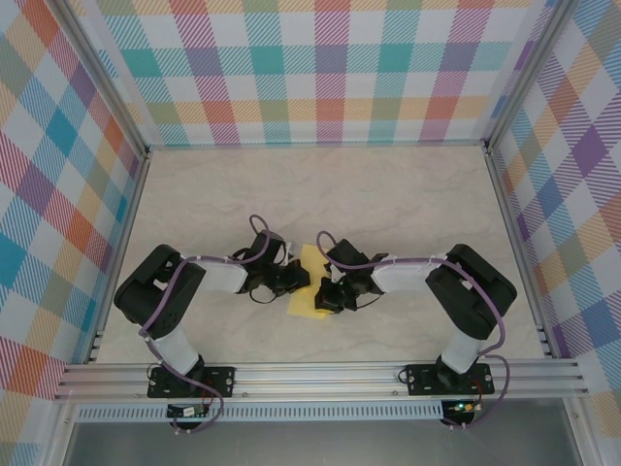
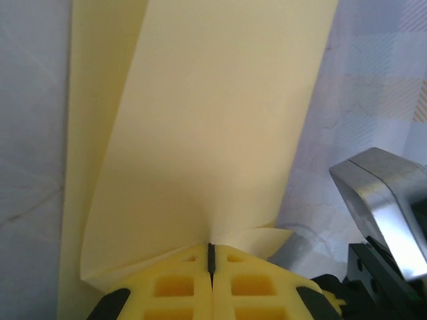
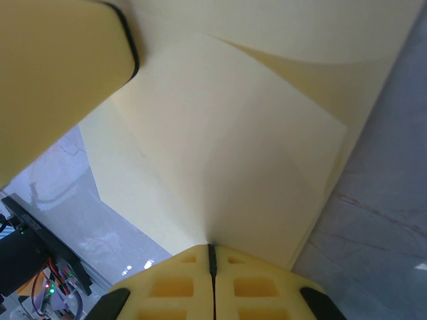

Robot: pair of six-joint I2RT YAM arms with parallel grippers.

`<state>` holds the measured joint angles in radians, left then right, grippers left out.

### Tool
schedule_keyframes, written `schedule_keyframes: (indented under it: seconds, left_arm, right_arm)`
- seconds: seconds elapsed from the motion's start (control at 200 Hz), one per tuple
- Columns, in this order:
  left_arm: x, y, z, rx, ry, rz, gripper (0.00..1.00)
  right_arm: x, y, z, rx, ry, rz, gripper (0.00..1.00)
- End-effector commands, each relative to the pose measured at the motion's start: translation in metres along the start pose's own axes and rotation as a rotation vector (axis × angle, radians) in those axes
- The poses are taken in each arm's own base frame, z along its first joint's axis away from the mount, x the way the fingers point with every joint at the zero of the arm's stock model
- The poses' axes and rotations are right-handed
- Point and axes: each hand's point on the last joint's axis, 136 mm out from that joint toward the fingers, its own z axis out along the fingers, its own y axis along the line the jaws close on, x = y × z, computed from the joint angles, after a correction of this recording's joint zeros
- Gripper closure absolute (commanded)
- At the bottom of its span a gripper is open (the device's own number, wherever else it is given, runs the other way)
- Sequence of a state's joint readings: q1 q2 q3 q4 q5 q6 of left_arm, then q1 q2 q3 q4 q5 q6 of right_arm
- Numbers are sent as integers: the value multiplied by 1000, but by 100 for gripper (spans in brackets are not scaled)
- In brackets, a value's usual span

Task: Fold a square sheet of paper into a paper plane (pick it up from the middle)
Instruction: Fold the triangle a second time at the center of the table.

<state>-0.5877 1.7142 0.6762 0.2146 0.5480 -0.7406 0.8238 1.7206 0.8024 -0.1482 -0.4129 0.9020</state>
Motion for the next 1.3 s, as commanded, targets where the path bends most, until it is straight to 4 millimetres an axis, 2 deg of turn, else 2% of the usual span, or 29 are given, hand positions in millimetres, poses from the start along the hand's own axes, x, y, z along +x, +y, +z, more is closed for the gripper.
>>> schedule_keyframes:
  seconds: [0.0,0.22,0.525,0.575,0.67,0.8,0.885,1.065,1.175,1.295]
  left_arm:
    - [0,22,1,-97,6,0,98]
    - [-13,37,-14,-130,-21,-22,98]
    - [-37,43,-41,-141,-61,-20,95]
    - [-41,36,-48,-113,-70,-14,94]
    - [-44,8,-64,-44,-109,32,91]
    - [-36,-19,-79,19,-131,84,90]
    - [-27,-27,-74,61,-102,89,90]
    - [-10,-21,-44,60,-22,74,91]
    - [-4,-11,-28,37,6,54,91]
    - [-4,3,-19,-7,18,32,93]
  right_arm:
    - [22,-51,7,181,62,67,94]
    - [26,-54,6,187,64,62,94]
    - [24,-50,6,174,66,49,94]
    - [24,-49,6,172,69,47,94]
    - [22,-46,6,169,68,42,94]
    - [18,-41,5,168,57,40,94]
    - [16,-39,4,165,51,38,94]
    - [11,-28,1,144,41,25,93]
    - [7,-20,-1,128,30,11,93]
    - [4,-8,-2,95,28,-1,93]
